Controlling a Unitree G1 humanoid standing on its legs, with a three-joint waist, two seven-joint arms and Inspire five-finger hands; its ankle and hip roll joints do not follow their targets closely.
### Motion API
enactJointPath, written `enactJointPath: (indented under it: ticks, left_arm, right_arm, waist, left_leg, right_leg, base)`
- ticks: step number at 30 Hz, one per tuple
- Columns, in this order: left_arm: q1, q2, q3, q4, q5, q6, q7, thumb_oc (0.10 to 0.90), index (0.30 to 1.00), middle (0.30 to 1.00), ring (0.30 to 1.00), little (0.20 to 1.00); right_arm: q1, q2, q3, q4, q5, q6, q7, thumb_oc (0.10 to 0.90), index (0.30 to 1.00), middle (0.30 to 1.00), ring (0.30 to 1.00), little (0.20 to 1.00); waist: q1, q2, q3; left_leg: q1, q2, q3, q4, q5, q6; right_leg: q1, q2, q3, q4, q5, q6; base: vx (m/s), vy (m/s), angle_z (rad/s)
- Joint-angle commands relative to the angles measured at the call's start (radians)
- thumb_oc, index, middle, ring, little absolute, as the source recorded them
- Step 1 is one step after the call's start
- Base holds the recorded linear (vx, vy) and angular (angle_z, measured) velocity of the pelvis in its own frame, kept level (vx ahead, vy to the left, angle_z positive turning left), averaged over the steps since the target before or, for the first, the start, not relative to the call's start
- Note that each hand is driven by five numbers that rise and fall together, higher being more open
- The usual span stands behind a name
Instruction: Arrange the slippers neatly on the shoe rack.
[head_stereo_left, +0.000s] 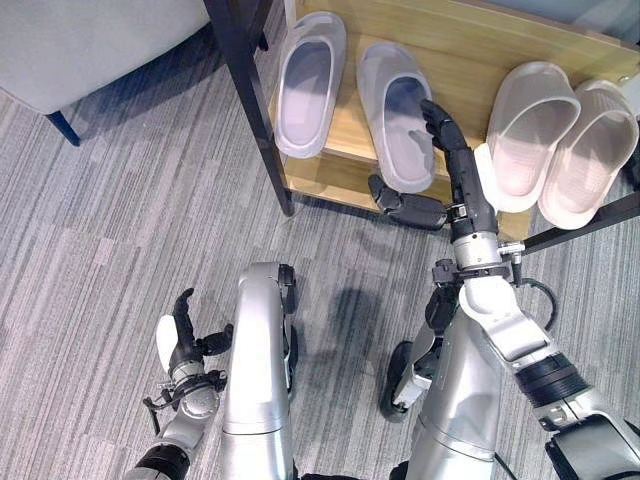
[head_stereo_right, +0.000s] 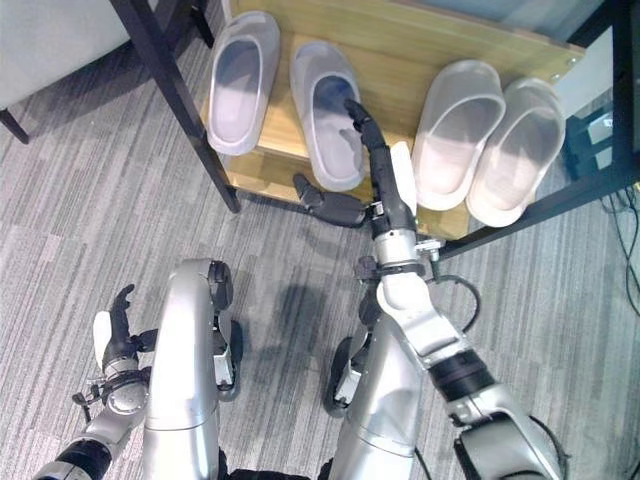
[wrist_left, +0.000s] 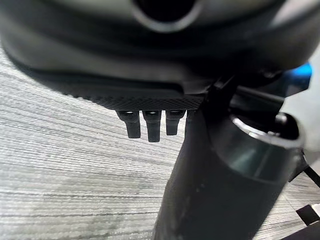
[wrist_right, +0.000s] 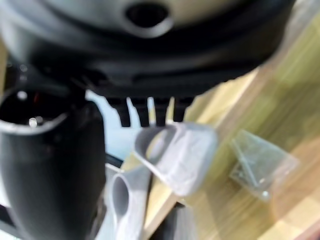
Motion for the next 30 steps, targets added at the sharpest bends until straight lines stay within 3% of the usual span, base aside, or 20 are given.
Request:
enactJointPath:
  ticks: [1,30]
  left_arm:
    - [0.002,0.026,-0.012,-0.024,0.038,-0.023,0.067,0.800,0.900,0.900,0.900,0.900]
    - [-0.024,0.045,-0.065,-0.016,0.140,0.008,0.120,0.800,0.900,0.900,0.900,0.900]
  right_arm:
    - [-0.126,0.018,0.018,-0.040,0.049,-0.061,0.007,0.800,0.900,0.900,0.900,0.900]
    - [-0.273,0.164,0.137,0.103,0.156,-0.074,0.026,0.800,0.900,0.900,0.900,0.900]
  waist:
    - [0.076,0.009,-0.038]
    - [0.096,0.020,-0.038]
  left_leg:
    - [0.016,-0.044,-0.038,0.027,-0.023,0.019]
    - [0.016,-0.049,-0.040,0.040,-0.023,0.015]
  right_leg:
    - [-0.019,0.006,0.025,-0.027,0.083,-0.106]
    - [-0.019,0.007,0.028,-0.017,0.093,-0.100]
  base:
    - [0.00,0.000,0.00]
    - [0.00,0.000,0.00]
